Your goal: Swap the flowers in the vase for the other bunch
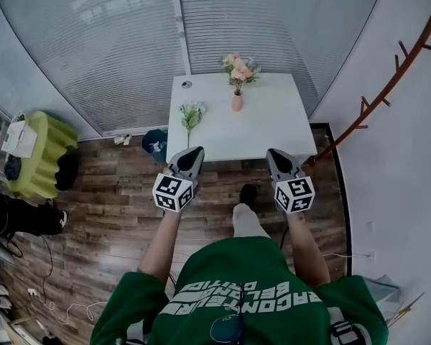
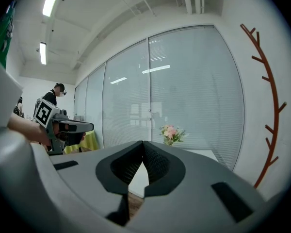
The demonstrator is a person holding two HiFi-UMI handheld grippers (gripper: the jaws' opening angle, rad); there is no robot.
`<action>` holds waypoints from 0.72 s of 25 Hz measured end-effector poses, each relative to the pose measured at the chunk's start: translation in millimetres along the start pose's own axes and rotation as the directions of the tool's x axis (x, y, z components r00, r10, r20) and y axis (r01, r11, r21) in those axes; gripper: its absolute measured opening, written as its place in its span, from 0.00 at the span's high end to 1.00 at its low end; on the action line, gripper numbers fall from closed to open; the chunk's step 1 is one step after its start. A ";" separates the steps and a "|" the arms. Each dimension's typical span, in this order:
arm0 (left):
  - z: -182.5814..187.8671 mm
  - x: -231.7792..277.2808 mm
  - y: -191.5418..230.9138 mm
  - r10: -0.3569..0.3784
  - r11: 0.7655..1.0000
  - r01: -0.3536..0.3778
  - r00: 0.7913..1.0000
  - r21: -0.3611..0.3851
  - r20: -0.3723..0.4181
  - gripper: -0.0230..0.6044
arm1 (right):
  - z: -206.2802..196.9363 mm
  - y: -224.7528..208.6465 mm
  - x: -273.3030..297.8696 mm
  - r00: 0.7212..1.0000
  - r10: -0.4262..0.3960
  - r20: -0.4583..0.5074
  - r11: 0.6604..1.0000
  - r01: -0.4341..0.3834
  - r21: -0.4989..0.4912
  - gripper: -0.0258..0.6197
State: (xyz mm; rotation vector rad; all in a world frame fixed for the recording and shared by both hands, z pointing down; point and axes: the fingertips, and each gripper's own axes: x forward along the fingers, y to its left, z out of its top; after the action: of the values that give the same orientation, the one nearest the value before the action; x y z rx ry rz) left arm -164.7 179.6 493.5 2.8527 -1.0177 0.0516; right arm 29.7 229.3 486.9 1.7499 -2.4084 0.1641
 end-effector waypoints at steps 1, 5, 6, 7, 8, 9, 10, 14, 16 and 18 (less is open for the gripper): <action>-0.8 7.8 5.3 0.002 1.000 -0.002 1.000 -0.004 -0.002 0.95 | 0.6 -5.5 8.3 1.000 0.004 -0.002 1.000 -0.004 0.000 0.94; -0.7 43.3 23.6 0.003 1.000 -0.003 1.000 -0.017 -0.014 0.95 | 5.9 -30.2 42.1 1.000 0.022 -0.014 1.000 -0.022 -0.002 0.94; 0.2 53.9 28.6 0.004 1.000 -0.004 1.000 -0.019 -0.015 0.95 | 7.7 -37.9 51.8 0.999 0.027 -0.017 1.000 -0.027 -0.002 0.94; 1.3 65.4 33.9 0.006 1.000 -0.007 1.000 -0.021 -0.015 0.95 | 9.4 -46.7 62.1 0.999 0.033 -0.021 0.999 -0.033 -0.003 0.94; 2.5 77.6 39.3 0.009 1.000 -0.010 1.000 -0.023 -0.015 0.95 | 10.8 -56.2 72.7 0.999 0.038 -0.025 0.999 -0.038 -0.002 0.94; 3.5 90.0 44.5 0.013 1.000 -0.013 1.000 -0.026 -0.016 0.95 | 12.1 -66.0 83.4 0.999 0.043 -0.028 0.999 -0.043 -0.001 0.94; 4.3 102.1 49.7 0.016 0.999 -0.017 1.000 -0.028 -0.018 0.95 | 13.4 -75.5 93.9 0.998 0.049 -0.030 0.999 -0.049 0.002 0.94; 11.8 150.7 75.8 0.031 0.999 -0.031 0.999 -0.024 -0.022 0.95 | 23.9 -112.2 139.9 0.997 0.063 -0.035 0.998 -0.063 -0.001 0.94; 15.4 172.3 86.0 0.037 0.999 -0.037 0.999 -0.015 -0.020 0.95 | 25.7 -129.3 160.9 0.997 0.068 -0.048 0.998 -0.068 0.004 0.94; 17.5 199.5 92.7 0.034 0.999 -0.034 0.999 -0.009 -0.030 0.95 | 28.0 -149.6 179.3 0.995 0.077 -0.057 0.997 -0.076 0.013 0.94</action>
State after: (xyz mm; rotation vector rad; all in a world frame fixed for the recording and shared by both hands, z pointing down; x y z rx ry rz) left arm -69.0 -19.1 498.7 2.8173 -1.0576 0.0915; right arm 115.9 10.6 493.3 1.6350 -2.4395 0.2342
